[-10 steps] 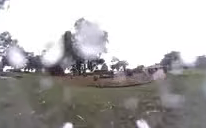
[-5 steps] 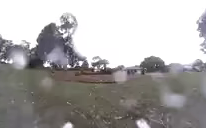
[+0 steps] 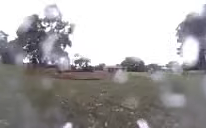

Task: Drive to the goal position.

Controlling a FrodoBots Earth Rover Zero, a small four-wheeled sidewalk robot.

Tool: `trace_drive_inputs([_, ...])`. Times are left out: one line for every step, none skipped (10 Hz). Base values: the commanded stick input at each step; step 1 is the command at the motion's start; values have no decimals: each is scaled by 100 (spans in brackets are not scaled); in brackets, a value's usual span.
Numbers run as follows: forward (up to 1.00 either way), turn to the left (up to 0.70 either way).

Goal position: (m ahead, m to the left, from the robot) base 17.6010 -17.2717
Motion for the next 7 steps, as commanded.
trace_drive_inputs([100, -39])
trace_drive_inputs([100, -39])
trace_drive_inputs([100, -39])
trace_drive_inputs([100, -39])
trace_drive_inputs([100, -39])
trace_drive_inputs([100, -39])
trace_drive_inputs([100, -39])
